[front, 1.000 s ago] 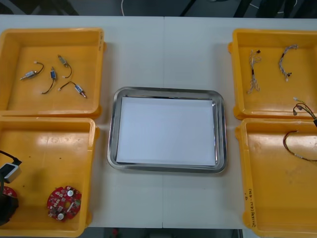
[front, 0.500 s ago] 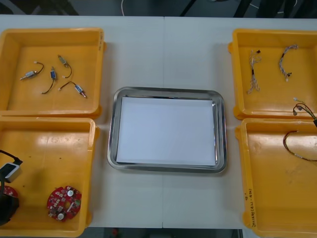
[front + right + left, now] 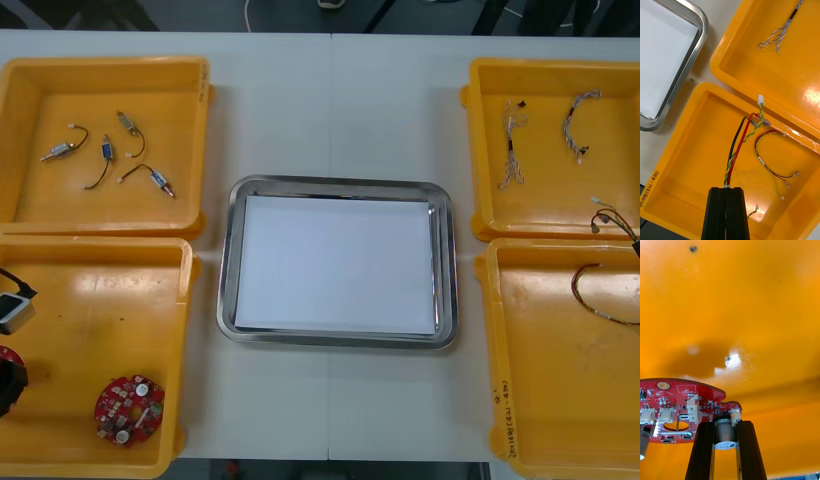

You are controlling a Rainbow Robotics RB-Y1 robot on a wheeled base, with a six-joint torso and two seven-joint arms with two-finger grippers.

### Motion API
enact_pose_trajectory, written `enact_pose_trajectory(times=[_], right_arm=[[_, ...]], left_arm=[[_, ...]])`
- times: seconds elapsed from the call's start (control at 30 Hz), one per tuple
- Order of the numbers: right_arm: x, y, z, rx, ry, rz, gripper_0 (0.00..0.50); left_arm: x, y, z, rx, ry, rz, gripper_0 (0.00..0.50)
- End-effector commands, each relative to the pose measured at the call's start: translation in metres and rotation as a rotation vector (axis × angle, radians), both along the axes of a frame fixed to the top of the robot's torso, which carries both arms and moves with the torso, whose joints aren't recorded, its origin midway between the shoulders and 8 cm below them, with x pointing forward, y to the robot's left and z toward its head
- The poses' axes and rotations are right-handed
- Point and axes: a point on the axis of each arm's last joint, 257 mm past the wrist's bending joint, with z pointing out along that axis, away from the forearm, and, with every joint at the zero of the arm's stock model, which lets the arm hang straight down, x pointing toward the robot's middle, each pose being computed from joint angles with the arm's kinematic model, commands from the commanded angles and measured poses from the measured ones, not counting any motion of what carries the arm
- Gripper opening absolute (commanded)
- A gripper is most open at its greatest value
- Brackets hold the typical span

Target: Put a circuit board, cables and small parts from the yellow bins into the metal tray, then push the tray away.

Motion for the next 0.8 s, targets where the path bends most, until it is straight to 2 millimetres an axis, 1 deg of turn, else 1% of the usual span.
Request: enact_pose_trajectory(times=[0.03,0.13,0.3,0.43,0.57,0.67,0.8], right_arm=[[0.002,-0.003,0.008,-0.051,-0.01,0.028,0.0],[0.001,-0.003,0.008,-0.051,-0.008,0.027,0.0],[0.001,-0.003,0.008,-0.05,-0.008,0.027,0.0],[0.002,-0.004,0.008,-0.049,-0.01,0.023,0.0],[0.002,-0.004,0.008,-0.05,-0.011,0.022,0.0],[0.002,-0.004,0.009,-0.052,-0.012,0.023,0.0],[0.002,-0.004,0.008,-0.049,-0.009,0.023,0.0]], left_arm=[[0.009,-0.012,0.022,0.013,-0.008,-0.094,0.0],[0.018,-0.019,0.03,0.011,-0.018,-0.1,0.0],[0.03,-0.032,0.036,-0.015,-0.04,-0.1,0.0],[0.041,-0.049,0.04,-0.045,-0.058,-0.109,0.0],[0.051,-0.066,0.039,-0.074,-0.068,-0.117,0.0],[0.056,-0.075,0.038,-0.087,-0.073,-0.123,0.0],[0.058,-0.086,0.034,-0.097,-0.067,-0.135,0.0]])
